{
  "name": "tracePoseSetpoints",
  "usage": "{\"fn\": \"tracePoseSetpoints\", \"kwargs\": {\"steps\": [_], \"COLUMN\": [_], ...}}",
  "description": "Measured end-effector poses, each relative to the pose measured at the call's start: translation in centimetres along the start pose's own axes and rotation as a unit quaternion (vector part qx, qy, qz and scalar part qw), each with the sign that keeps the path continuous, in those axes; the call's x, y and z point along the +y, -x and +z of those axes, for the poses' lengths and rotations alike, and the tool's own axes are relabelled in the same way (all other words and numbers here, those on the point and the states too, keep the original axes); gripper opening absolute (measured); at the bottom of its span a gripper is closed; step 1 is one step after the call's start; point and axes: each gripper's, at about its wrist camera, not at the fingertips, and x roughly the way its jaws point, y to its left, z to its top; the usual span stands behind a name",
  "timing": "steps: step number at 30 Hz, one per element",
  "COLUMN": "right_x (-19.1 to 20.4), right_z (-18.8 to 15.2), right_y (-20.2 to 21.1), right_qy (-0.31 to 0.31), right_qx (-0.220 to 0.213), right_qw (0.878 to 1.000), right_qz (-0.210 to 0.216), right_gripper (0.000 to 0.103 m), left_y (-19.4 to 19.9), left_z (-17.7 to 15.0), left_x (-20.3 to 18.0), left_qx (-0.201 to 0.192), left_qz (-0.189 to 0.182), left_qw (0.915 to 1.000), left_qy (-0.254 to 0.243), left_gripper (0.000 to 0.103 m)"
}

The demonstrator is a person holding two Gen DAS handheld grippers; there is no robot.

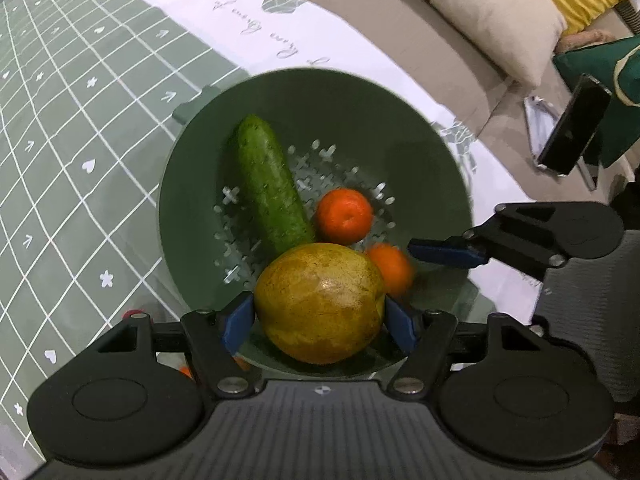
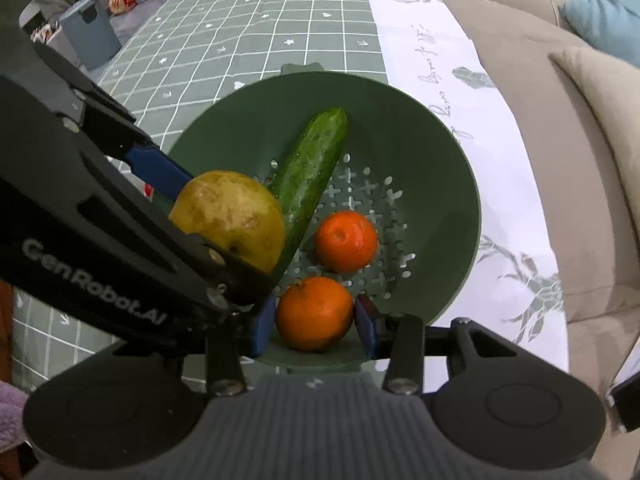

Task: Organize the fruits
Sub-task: 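Lower the pomelo and orange into the colander and open both tools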

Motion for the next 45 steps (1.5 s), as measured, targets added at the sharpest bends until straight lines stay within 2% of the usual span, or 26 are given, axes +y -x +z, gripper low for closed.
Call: {"fn": "tracePoseSetpoints", "kwargs": {"steps": [15, 17, 19, 21, 23, 26, 28, 31, 38, 45], "right_x": [0.8, 1.0, 1.2, 1.3, 1.4, 1.5, 1.6, 1.9, 3.3, 6.4], "right_z": [0.1, 0.2, 0.2, 0.1, -0.1, -0.3, -0.5, -0.9, -1.7, -3.5], "right_y": [1.2, 2.0, 2.7, 3.0, 3.2, 3.4, 3.6, 4.4, 6.9, 8.0], "right_qy": [0.026, 0.027, 0.023, 0.017, 0.010, -0.004, -0.012, -0.032, -0.137, -0.210], "right_qx": [0.011, 0.004, -0.006, -0.008, -0.008, -0.009, -0.009, -0.021, -0.092, -0.147], "right_qw": [0.999, 0.999, 0.999, 0.999, 0.999, 0.999, 0.999, 0.997, 0.983, 0.964], "right_qz": [-0.043, -0.041, -0.046, -0.043, -0.040, -0.040, -0.048, -0.062, -0.080, -0.074], "right_gripper": [0.042, 0.064, 0.074, 0.074, 0.074, 0.075, 0.080, 0.080, 0.084, 0.085], "left_y": [-0.2, -0.1, 0.0, 0.1, 0.6, 1.7, 2.6, 4.8, 10.0, 11.7], "left_z": [-0.1, -0.1, -0.2, -0.4, -0.5, -0.5, -0.7, -1.4, -4.5, -9.0], "left_x": [0.0, 0.1, 0.1, 0.1, 0.3, 0.5, 0.3, 0.4, 1.3, 3.3], "left_qx": [-0.002, -0.005, -0.010, -0.015, -0.026, -0.044, -0.058, -0.094, -0.181, -0.206], "left_qz": [0.014, 0.019, 0.019, 0.019, 0.000, -0.017, -0.007, 0.006, 0.049, 0.077], "left_qw": [0.9999, 0.9998, 0.9997, 0.9997, 0.9994, 0.9983, 0.9978, 0.9952, 0.9821, 0.9755], "left_qy": [0.002, 0.010, 0.011, 0.009, 0.021, 0.035, 0.033, 0.026, 0.007, 0.011], "left_gripper": [0.082, 0.082, 0.084, 0.086, 0.091, 0.092, 0.092, 0.092, 0.092, 0.090]}}
